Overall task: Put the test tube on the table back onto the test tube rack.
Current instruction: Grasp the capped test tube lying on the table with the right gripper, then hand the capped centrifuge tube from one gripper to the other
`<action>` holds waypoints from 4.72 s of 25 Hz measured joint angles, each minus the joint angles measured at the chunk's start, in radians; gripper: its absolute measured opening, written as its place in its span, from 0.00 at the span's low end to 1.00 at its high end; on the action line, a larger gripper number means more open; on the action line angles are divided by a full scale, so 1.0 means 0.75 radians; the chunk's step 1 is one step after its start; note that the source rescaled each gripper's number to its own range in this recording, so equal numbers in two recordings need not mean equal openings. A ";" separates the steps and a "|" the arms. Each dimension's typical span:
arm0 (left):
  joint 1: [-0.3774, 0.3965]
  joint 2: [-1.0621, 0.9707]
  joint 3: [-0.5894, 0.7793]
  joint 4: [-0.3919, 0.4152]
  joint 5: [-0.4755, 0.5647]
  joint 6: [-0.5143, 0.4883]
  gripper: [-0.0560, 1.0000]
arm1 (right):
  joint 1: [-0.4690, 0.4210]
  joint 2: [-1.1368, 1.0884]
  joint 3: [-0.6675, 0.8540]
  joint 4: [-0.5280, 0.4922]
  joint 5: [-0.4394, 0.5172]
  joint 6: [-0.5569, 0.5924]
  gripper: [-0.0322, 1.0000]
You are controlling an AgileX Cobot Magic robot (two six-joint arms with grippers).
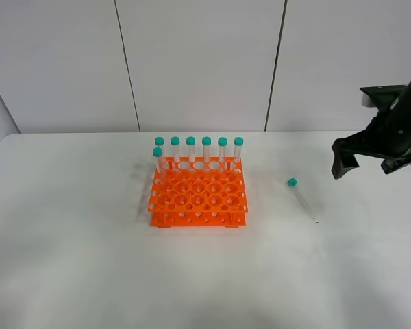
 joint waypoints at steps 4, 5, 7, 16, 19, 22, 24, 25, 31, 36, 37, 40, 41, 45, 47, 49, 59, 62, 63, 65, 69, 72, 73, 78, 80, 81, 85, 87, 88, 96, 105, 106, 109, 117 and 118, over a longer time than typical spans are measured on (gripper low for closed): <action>0.000 0.000 0.000 0.000 0.000 0.000 0.88 | 0.066 0.212 -0.132 0.003 0.007 -0.016 1.00; 0.000 0.000 0.000 0.000 0.000 0.000 0.88 | 0.088 0.248 -0.152 0.008 0.005 -0.019 1.00; 0.000 0.000 0.000 0.000 0.000 0.000 0.88 | 0.119 0.297 -0.172 0.017 -0.008 -0.019 1.00; 0.000 0.000 0.000 0.000 0.000 0.000 0.88 | 0.146 0.481 -0.174 0.020 -0.133 -0.015 1.00; 0.000 0.000 0.000 0.000 0.000 0.000 0.88 | 0.146 0.549 -0.174 0.021 -0.184 -0.010 1.00; 0.000 0.000 0.000 0.000 0.000 0.000 0.88 | 0.146 0.596 -0.174 0.020 -0.227 -0.008 1.00; 0.000 0.000 0.000 0.000 0.000 0.000 0.88 | 0.146 0.611 -0.174 0.019 -0.248 -0.006 1.00; 0.000 0.000 0.000 0.000 0.000 0.000 0.88 | 0.146 0.611 -0.174 0.019 -0.256 -0.005 1.00; 0.000 0.000 0.000 0.000 0.000 0.000 0.88 | 0.146 0.621 -0.182 0.017 -0.255 -0.005 0.94; 0.000 0.000 0.000 0.000 0.000 0.000 0.88 | 0.146 0.622 -0.184 0.012 -0.238 -0.005 0.48; 0.000 0.000 0.000 0.000 0.000 0.000 0.88 | 0.146 0.622 -0.184 0.012 -0.232 -0.005 0.33; 0.000 0.000 0.000 0.000 0.000 0.000 0.88 | 0.146 0.622 -0.192 0.015 -0.209 -0.005 0.07; 0.000 0.000 0.000 0.000 0.000 0.000 0.88 | 0.146 0.623 -0.201 0.015 -0.198 -0.005 0.07; 0.000 0.000 0.000 0.000 0.000 0.000 0.88 | 0.146 0.592 -0.267 0.016 -0.144 -0.005 0.07; 0.000 0.000 0.000 0.000 0.000 0.000 0.88 | 0.146 0.533 -0.297 0.004 -0.120 -0.005 0.07; 0.000 0.000 0.000 0.000 0.000 0.000 0.88 | 0.146 0.433 -0.308 -0.021 -0.096 -0.009 0.07; 0.000 0.000 0.000 0.000 0.000 0.000 0.88 | 0.146 -0.231 0.045 -0.076 -0.009 -0.066 0.07; 0.000 0.000 0.000 0.000 0.000 0.000 0.88 | 0.146 -0.393 0.197 -0.035 -0.012 -0.080 0.07; 0.000 0.000 0.000 0.000 0.000 0.000 0.88 | 0.146 -0.425 0.226 -0.019 -0.021 -0.092 0.07; 0.000 0.000 0.000 0.000 0.000 0.000 0.88 | 0.164 -0.444 0.243 0.055 -0.059 -0.147 0.07; 0.000 0.000 0.000 0.000 0.000 0.000 0.88 | 0.300 -0.439 0.246 0.266 -0.270 -0.366 0.07; 0.000 0.000 0.000 0.000 0.000 0.000 0.88 | 0.453 -0.400 0.246 0.416 -0.376 -0.533 0.07; 0.000 0.000 0.000 0.000 0.000 0.000 0.88 | 0.501 -0.377 0.246 0.475 -0.396 -0.591 0.07; 0.000 0.000 0.000 0.000 0.000 0.000 0.88 | 0.619 -0.247 0.246 0.871 -0.377 -1.046 0.07; 0.000 0.000 0.000 0.000 0.000 0.000 0.88 | 0.623 -0.186 0.246 1.038 -0.315 -1.195 0.07; 0.000 0.000 0.000 0.000 0.000 0.000 0.88 | 0.622 -0.161 0.246 1.086 -0.291 -1.257 0.07; 0.000 0.000 0.000 0.000 0.000 0.000 0.88 | 0.622 -0.120 0.246 1.196 -0.274 -1.368 0.07; 0.000 0.000 0.000 0.000 0.000 0.000 0.88 | 0.622 -0.120 0.246 1.210 -0.274 -1.378 0.07; 0.000 0.000 0.000 0.000 0.000 0.000 0.88 | 0.622 -0.120 0.246 1.210 -0.274 -1.381 0.07; 0.000 0.030 -0.061 0.000 -0.070 -0.026 0.88 | 0.622 -0.120 0.246 1.200 -0.278 -1.381 0.07; 0.000 0.699 -0.374 -0.003 -0.472 -0.024 0.88 | 0.622 -0.120 0.246 1.199 -0.307 -1.382 0.07; 0.000 0.766 -0.383 -0.012 -0.516 -0.017 0.88 | 0.622 -0.120 0.246 1.199 -0.310 -1.382 0.07; 0.000 0.980 -0.388 -0.122 -0.655 0.016 0.88 | 0.622 -0.120 0.246 1.199 -0.314 -1.382 0.07; -0.050 1.376 -0.388 -0.882 -0.807 0.536 0.88 | 0.622 -0.120 0.246 1.199 -0.322 -1.382 0.07; -0.082 1.406 -0.387 -0.986 -0.811 0.611 0.88 | 0.622 -0.120 0.246 1.199 -0.323 -1.382 0.07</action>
